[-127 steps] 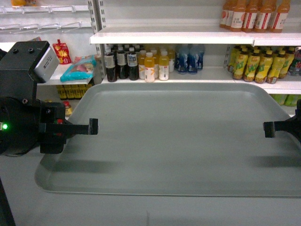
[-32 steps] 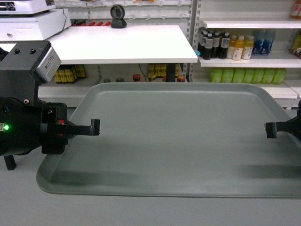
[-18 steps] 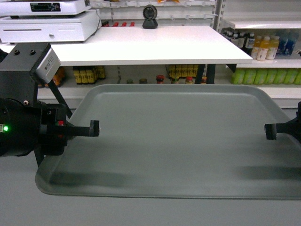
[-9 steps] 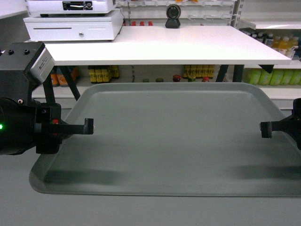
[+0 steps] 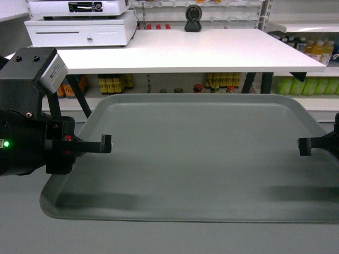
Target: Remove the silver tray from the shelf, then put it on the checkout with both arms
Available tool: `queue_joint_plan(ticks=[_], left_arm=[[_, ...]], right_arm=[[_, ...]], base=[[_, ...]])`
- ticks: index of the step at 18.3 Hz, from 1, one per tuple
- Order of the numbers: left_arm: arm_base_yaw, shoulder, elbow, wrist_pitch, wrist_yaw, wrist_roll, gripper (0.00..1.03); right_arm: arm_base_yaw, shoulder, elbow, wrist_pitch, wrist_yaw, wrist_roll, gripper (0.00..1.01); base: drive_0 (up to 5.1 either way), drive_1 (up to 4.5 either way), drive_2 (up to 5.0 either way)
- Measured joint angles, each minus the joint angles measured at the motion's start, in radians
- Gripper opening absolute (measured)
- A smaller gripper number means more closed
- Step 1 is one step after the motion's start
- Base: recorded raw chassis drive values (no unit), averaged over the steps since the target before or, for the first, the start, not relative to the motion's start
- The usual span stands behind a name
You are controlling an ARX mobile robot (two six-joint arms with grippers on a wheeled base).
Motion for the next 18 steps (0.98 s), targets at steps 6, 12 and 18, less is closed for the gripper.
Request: queue_joint_plan(ticks=[6,12,18], left_arm=[[0.0,0.0,0.0,-0.003,0.0,0.0,0.03],[0.0,0.0,0.0,0.0,0.0,0.0,0.03],[-0.001,0.0,0.0,0.0,0.0,0.0,0.03]], right_arm=[[0.0,0.0,0.0,-0.004,0.0,0.0,0.03],[0.0,0.0,0.0,0.001,0.0,0.0,0.03],[0.0,0.0,0.0,-0.003,0.0,0.0,0.03]], base=[[-0.1,3.21,-3.3],[0.1,4.32,-4.2],[0.1,4.34,-4.2]])
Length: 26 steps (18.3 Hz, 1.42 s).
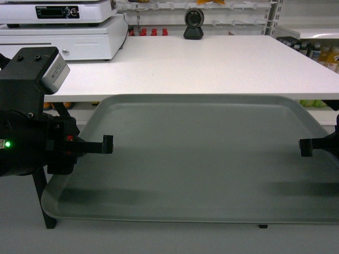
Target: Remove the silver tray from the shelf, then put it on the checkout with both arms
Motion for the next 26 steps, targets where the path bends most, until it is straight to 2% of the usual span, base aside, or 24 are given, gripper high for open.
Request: queue_joint_plan(ticks=[23,26], left_arm=[[0.001,0.0,0.0,0.0,0.0,0.0,0.03],[0.001,0.002,0.001,0.007,0.001,0.0,0.03]], right_arm=[[0.0,0.0,0.0,0.002,-0.002,0.0,0.03],[0.0,0.001,0.0,0.005,-0.002,0.0,0.03]], base=[[0.0,4.28,-4.2],[0.0,0.34,-0.4]])
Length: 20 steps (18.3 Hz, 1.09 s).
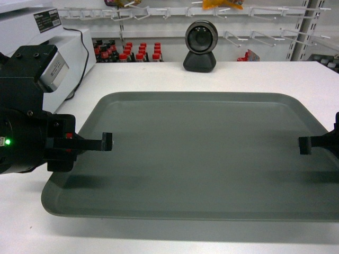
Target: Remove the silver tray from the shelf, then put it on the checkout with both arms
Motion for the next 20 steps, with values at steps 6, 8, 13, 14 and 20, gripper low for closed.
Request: queue_joint_plan(ticks=[6,8,13,14,20], left_arm=[[0.0,0.0,0.0,-0.01,-0.001,0.0,0.03],[0.0,0.0,0.0,-0.006,-0.001,0.0,0.03],[0.0,0.0,0.0,-0.006,-0.001,0.0,0.03],[0.0,0.0,0.0,-0.007,-0.001,0.0,0.03],[-0.035,0.053,-0.064,0.291,-0.166,0.046,0.03]], right_arm=[[0.0,-0.001,0.0,-0.004,0.002,0.0,0.03],[0.0,-0.001,0.0,-0.003,0.003,0.0,0.03],[0.0,-0.001,0.0,-0.003,0.002,0.0,0.03],[0.0,-0.001,0.0,-0.003,0.002,0.0,0.03],[-0.02,0.051,-0.08,0.327,-0.084,0.023,0.03]], base=[[0.0,0.0,0.0],[0.0,0.0,0.0],[0.0,0.0,0.0],[0.0,0.0,0.0],[0.0,0.0,0.0]])
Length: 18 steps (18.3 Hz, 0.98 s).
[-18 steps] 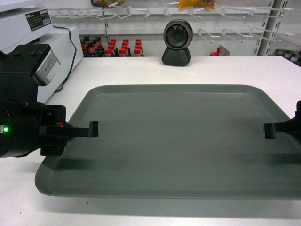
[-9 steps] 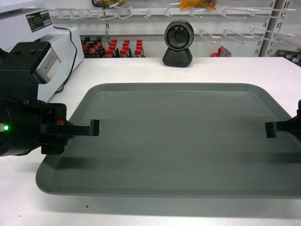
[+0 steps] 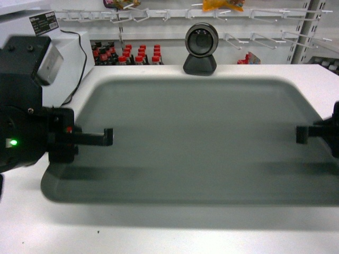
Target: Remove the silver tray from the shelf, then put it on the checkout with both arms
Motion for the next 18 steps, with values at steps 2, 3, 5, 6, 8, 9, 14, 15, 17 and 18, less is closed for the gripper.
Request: queue_joint_plan(ticks=[2,3,5,6,8,9,14,15,17,18], left_arm=[[-0.023,0.108,0.002,0.258,-0.204,0.08,0.03],[-0.027,0.149,0.021,0.344,-0.249,0.104,0.03],[-0.027,0.18,0.102,0.363,-0.257,0.132,0.03],[-0.026,0.199,0.15,0.34,-0.256,0.138,0.03],[-0.021,0.293,0.261,0.204,-0.238,0.117,0.03],[-0.018,0.342,0.363,0.014,-0.222,0.036,0.03],[-0.01,0.406,0.478,-0.209,-0.167,-0.12,0.03],[-0.01,0.418,0.485,-0.226,-0.161,-0.135,0.03],[-0.01,0.428,0.495,-0.229,-0.154,-0.15,0.03],[-0.011,0.428,0.501,-0.22,-0.154,-0.15,0.11]], right_arm=[[-0.015,0.088,-0.013,0.223,-0.066,0.015,0.03],[-0.021,0.12,0.003,0.292,-0.079,0.015,0.03],[-0.042,0.159,0.088,0.282,-0.092,0.006,0.03],[-0.048,0.182,0.135,0.246,-0.093,0.0,0.03],[-0.068,0.287,0.253,0.098,-0.097,-0.014,0.03],[-0.08,0.386,0.404,-0.05,-0.1,-0.052,0.03],[-0.086,0.5,0.583,-0.202,-0.074,-0.168,0.03],[-0.086,0.505,0.587,-0.209,-0.07,-0.184,0.03],[-0.086,0.505,0.594,-0.226,-0.062,-0.2,0.03],[-0.087,0.505,0.594,-0.227,-0.058,-0.206,0.03]], base=[[0.0,0.0,0.0],[0.0,0.0,0.0],[0.0,0.0,0.0],[0.0,0.0,0.0],[0.0,0.0,0.0],[0.0,0.0,0.0],[0.0,0.0,0.0],[0.0,0.0,0.0],[0.0,0.0,0.0],[0.0,0.0,0.0]])
